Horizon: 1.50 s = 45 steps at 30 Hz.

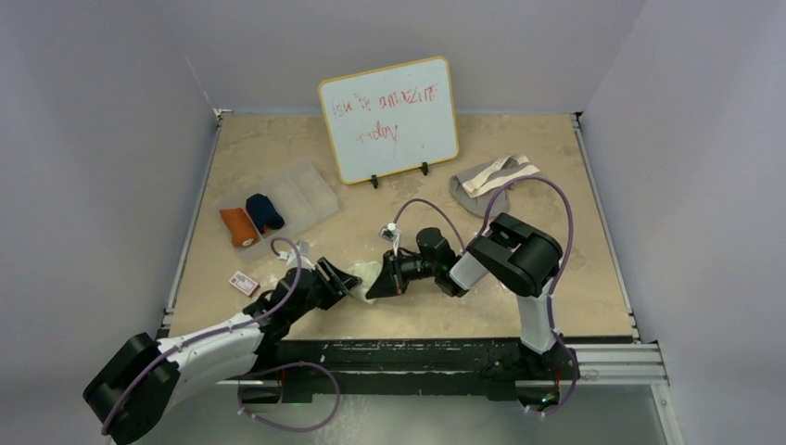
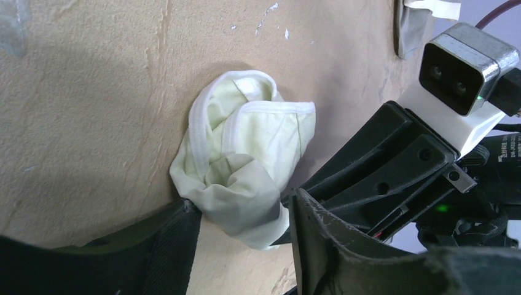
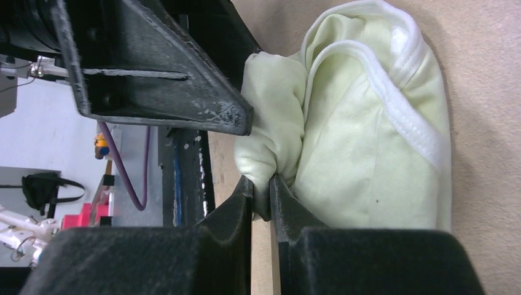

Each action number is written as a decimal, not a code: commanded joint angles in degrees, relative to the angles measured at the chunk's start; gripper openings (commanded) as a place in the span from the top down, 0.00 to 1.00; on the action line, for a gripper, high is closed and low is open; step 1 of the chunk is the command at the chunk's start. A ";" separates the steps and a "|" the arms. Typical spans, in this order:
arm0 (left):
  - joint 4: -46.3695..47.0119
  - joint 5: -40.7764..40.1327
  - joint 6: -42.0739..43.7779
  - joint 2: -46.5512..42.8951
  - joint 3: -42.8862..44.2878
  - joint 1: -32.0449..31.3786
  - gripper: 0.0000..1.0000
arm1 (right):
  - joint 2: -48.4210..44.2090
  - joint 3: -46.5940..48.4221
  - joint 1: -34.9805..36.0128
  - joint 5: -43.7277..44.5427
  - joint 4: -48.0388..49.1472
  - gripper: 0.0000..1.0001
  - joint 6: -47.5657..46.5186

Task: Roll the underwear
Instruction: Roll the underwear to the center of the board.

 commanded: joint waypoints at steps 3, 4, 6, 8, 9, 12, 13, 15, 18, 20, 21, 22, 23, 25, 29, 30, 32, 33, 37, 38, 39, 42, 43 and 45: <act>4.24 -1.13 2.25 8.57 -0.60 0.10 0.57 | 1.01 -0.31 -1.32 -2.76 -1.88 0.88 1.91; 3.88 -0.84 2.78 10.35 0.22 0.07 0.64 | 0.93 -0.08 -1.53 -2.89 -2.30 0.87 1.85; 3.51 -0.19 3.20 13.97 1.43 0.10 0.73 | 0.69 0.24 -1.69 -2.88 -3.21 0.86 1.72; 3.50 0.11 2.79 15.94 1.95 0.10 0.78 | 0.12 0.21 -2.01 -2.51 -3.94 0.83 1.41; 3.46 0.15 2.55 16.45 2.04 0.09 0.81 | -0.55 0.12 -2.15 -2.48 -4.03 0.81 1.14; 1.00 -0.20 2.16 16.11 3.13 0.10 0.88 | -3.92 -0.57 -2.25 -1.53 -5.44 0.68 -1.23; -0.71 -0.50 2.15 15.64 3.79 0.10 0.89 | -5.43 -0.67 -2.24 -0.53 -7.66 0.63 -2.54; -4.51 -1.22 2.09 14.38 5.41 0.10 0.92 | -9.26 0.12 -2.29 2.10 -15.26 0.56 -7.59; -8.71 -2.17 1.55 12.62 6.98 0.09 0.97 | -15.59 2.40 -1.93 8.83 -28.07 0.51 -17.40; -10.27 -2.38 0.97 11.72 7.42 0.10 1.00 | -20.00 1.52 -1.46 14.24 -30.94 0.49 -21.54; -10.82 -2.46 0.55 11.46 7.57 0.08 1.00 | -22.03 0.96 -1.03 17.16 -32.21 0.49 -23.74; -11.17 -2.43 0.16 11.25 7.68 0.09 1.00 | -23.98 0.41 -0.35 20.12 -32.88 0.49 -26.41; -11.48 -2.39 -0.12 11.25 7.90 0.10 1.00 | -25.64 -0.02 0.69 23.52 -33.52 0.49 -29.22; -12.20 -2.24 -0.53 11.57 8.44 0.10 1.00 | -28.52 -1.06 3.61 29.75 -33.58 0.49 -34.73; -13.48 -1.83 -1.32 12.43 9.67 0.10 1.00 | -31.41 -3.90 11.66 37.95 -28.05 0.49 -46.36; -13.54 -1.72 -1.50 12.52 9.77 0.06 1.00 | -31.37 -4.26 13.66 39.23 -26.76 0.49 -48.88; -13.96 -1.56 -1.82 12.49 10.11 0.04 1.00 | -30.66 -4.17 16.41 41.70 -25.11 0.49 -51.99; -14.33 -1.58 -1.99 12.45 10.29 0.10 1.00 | -30.09 -3.85 17.61 42.59 -25.03 0.49 -53.18; -15.38 -1.54 -2.32 12.10 10.78 0.10 1.00 | -26.66 -2.37 20.19 45.22 -23.80 0.50 -55.92; -15.46 -1.51 -2.33 12.09 10.86 0.10 1.00 | -25.69 -2.06 20.68 45.45 -23.47 0.50 -56.68; -15.55 -1.55 -2.37 12.09 10.87 0.10 1.00 | -24.88 -1.57 21.11 45.44 -23.39 0.50 -57.29; -15.74 -1.51 -2.50 12.09 10.96 0.10 1.00 | -22.97 -0.43 21.98 46.53 -23.24 0.50 -58.24; -15.77 -1.45 -2.56 12.13 11.01 0.06 1.00 | -22.51 -0.17 22.17 46.64 -23.12 0.50 -58.39; -15.83 -1.34 -2.61 12.32 11.12 0.10 1.00 | -21.84 0.05 22.39 46.79 -22.47 0.51 -58.51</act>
